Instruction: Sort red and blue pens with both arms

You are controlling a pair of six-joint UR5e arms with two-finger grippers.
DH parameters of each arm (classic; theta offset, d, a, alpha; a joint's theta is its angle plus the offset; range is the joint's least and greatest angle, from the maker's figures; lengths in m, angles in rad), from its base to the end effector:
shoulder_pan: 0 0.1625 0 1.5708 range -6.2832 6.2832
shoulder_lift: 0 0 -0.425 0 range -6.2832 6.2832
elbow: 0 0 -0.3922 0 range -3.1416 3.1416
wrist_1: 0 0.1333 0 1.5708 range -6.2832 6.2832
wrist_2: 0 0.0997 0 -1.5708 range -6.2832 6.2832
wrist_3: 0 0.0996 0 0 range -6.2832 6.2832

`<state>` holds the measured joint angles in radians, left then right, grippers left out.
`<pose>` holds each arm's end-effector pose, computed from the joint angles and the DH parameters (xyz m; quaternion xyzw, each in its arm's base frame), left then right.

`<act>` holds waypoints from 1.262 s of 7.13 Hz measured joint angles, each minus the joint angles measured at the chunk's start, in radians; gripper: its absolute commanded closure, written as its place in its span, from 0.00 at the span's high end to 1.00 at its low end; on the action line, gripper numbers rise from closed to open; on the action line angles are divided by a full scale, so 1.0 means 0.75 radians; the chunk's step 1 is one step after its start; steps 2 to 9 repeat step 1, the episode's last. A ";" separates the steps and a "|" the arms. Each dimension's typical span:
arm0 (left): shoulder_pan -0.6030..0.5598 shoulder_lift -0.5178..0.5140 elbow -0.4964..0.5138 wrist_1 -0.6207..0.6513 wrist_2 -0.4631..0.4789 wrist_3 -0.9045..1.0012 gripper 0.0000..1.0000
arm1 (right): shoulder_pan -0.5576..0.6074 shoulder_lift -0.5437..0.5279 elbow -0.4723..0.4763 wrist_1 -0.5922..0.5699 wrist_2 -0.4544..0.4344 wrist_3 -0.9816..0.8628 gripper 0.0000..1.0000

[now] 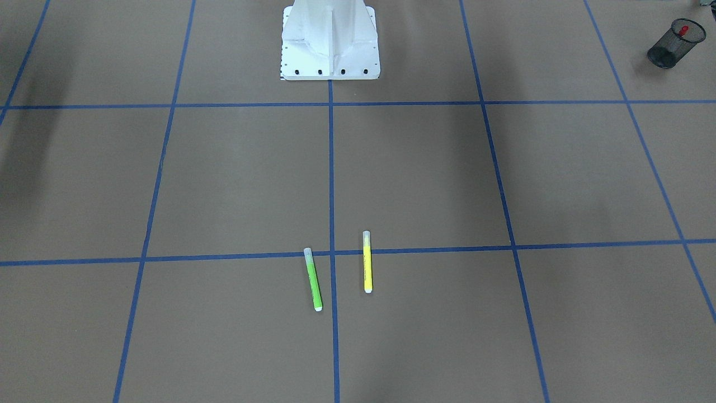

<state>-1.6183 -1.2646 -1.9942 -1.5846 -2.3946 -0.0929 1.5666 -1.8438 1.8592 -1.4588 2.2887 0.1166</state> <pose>-0.0777 -0.3658 0.5759 0.0509 0.4008 -0.0380 0.9140 0.0662 -0.3863 0.6275 0.0383 -0.3535 0.0302 0.9341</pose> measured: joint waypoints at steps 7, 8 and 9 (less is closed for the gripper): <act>0.000 0.000 0.000 0.000 0.000 0.000 1.00 | 0.000 0.000 0.000 0.000 0.000 0.000 1.00; 0.000 0.000 0.000 0.000 0.000 0.000 1.00 | 0.000 0.000 0.000 0.000 0.000 0.000 1.00; 0.000 0.000 0.000 0.000 0.000 0.000 1.00 | 0.000 0.000 0.000 0.000 0.000 0.000 1.00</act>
